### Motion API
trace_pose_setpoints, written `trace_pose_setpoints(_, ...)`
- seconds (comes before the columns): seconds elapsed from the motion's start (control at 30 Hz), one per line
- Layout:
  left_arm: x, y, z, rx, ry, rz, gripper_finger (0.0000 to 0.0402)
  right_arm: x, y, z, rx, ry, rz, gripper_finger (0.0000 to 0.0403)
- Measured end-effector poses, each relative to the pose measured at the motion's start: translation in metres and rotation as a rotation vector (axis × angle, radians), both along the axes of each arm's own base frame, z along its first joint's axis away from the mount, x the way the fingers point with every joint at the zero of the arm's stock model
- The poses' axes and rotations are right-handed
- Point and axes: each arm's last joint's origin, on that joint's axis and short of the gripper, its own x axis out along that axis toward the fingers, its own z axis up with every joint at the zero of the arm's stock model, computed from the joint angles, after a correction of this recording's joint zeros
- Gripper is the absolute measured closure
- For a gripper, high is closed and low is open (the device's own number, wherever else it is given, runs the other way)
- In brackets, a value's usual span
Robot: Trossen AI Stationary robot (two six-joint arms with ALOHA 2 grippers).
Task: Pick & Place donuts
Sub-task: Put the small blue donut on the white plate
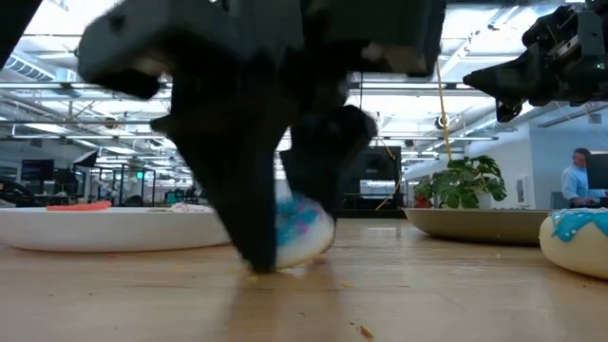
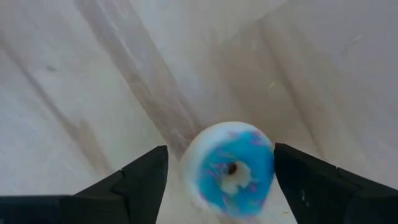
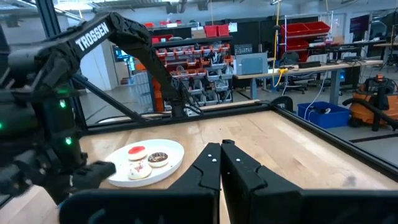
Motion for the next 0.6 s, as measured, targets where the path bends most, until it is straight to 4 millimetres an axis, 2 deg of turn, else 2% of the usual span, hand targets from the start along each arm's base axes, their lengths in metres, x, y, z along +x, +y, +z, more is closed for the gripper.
trace_pose_setpoints(0.13, -0.0019, -0.0003, -0.0094, -0.030, 0.021, -0.004, 0.0125, 0.0000, 0.0000, -0.0001, 0.000, 0.002, 0.000, 0.0403)
trace_pose_setpoints(0.33, -0.0017, 0.0001, -0.0108, -0.032, 0.016, -0.016, 0.0128, 0.0003, -0.0001, -0.0003, 0.000, 0.003, -0.001, 0.0403)
trace_pose_setpoints(0.6, -0.0004, -0.0002, -0.0117, -0.038, 0.005, -0.040, 0.0168, 0.0003, 0.0000, -0.0002, 0.000, 0.004, 0.000, 0.0403)
